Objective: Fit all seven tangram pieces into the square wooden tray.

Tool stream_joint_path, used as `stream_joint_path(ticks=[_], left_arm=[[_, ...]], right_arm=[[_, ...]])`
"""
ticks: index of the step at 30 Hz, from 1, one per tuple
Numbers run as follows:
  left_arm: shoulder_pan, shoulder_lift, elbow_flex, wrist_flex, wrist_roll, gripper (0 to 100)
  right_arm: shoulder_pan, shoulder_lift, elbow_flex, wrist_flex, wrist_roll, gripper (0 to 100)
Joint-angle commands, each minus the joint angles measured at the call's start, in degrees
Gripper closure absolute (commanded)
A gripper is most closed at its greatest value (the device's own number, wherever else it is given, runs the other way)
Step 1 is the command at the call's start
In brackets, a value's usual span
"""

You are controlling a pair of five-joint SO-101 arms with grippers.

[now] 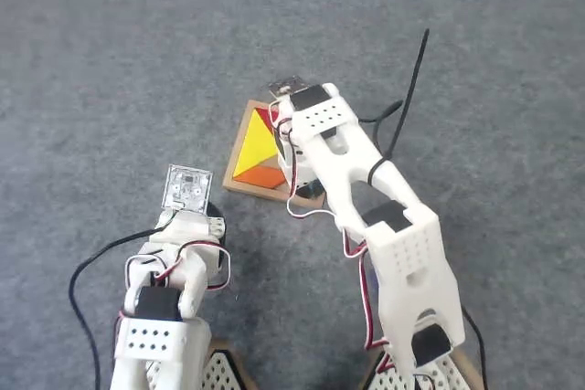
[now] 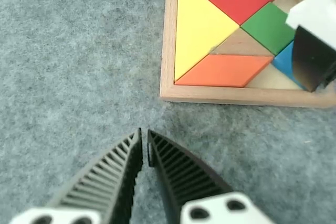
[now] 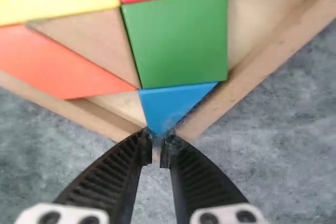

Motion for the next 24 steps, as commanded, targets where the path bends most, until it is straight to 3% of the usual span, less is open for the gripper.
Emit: stream_joint_path(ticks=[1,7,19,24], left_arm=[[-0.26,-0.79,-0.48,0.44,0.44,98],[-0.26,-0.79,-0.48,0.44,0.44,98],[-0.26,-0.79,-0.48,0.44,0.44,98],[-0.26,-0.79,-0.48,0.44,0.44,98]], right_arm=[[-0.66,-1.36,1.85,-6.64,-0.79,98.5],[-2.42,-4.18,4.66,-10.15,-0.62,92.5],[0.66,-7.60,12.04,-19.47,-0.35,91.7],[1.89,-7.69,12.04,-21.14,6.07,91.7]])
